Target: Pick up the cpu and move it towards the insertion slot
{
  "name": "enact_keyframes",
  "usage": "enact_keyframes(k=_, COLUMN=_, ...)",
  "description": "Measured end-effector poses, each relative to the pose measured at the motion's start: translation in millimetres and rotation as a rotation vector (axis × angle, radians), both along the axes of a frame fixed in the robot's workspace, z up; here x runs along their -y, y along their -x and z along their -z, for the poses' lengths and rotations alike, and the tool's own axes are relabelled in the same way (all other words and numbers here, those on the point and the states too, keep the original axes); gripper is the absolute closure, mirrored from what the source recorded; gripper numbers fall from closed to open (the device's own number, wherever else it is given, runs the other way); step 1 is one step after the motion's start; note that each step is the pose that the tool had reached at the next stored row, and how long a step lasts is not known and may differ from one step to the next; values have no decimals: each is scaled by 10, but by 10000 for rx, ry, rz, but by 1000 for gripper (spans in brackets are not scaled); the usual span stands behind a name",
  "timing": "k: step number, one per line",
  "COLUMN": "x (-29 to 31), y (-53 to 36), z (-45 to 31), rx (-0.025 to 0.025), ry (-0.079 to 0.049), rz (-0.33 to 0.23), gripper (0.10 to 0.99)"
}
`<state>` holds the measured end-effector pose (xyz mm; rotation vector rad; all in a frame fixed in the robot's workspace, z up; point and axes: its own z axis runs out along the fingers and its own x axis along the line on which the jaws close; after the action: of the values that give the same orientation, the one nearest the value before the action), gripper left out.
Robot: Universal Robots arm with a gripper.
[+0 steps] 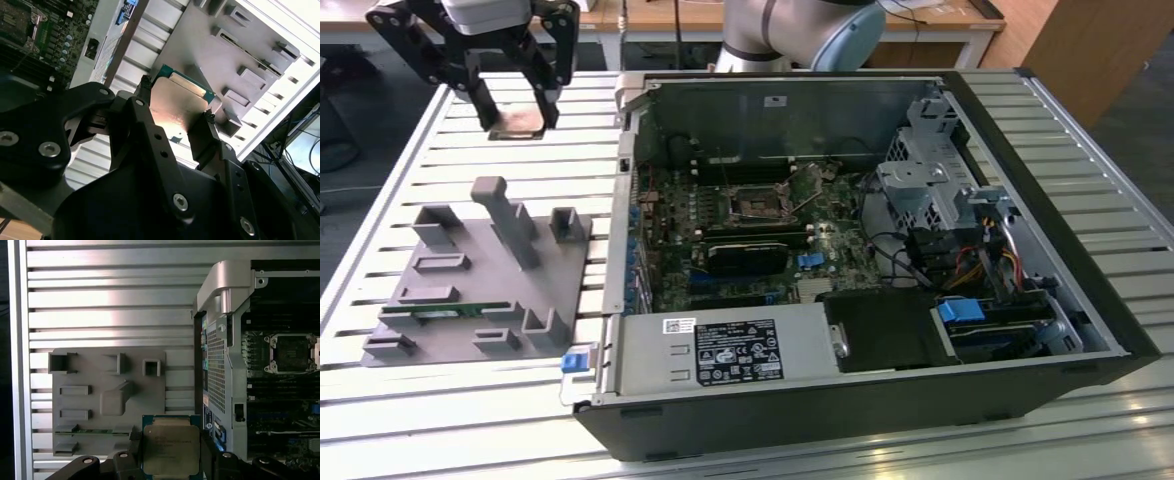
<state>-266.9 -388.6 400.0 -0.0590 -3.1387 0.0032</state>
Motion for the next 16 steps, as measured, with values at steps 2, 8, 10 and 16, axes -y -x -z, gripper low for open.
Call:
enact_keyframes(k=2, x=-5, y=-33, z=0, rx=0, ry=0, rz=-1, gripper=545)
enact_keyframes(k=8, x=-27, y=-131, z=0, rx=0, ry=0, rz=-3, gripper=545)
enact_keyframes(k=10, x=-35, y=-162, z=0, rx=0, ry=0, rz=-3, gripper=545)
enact_keyframes(k=16, x=-59, y=-258, z=0, rx=0, ry=0, rz=-5, gripper=545)
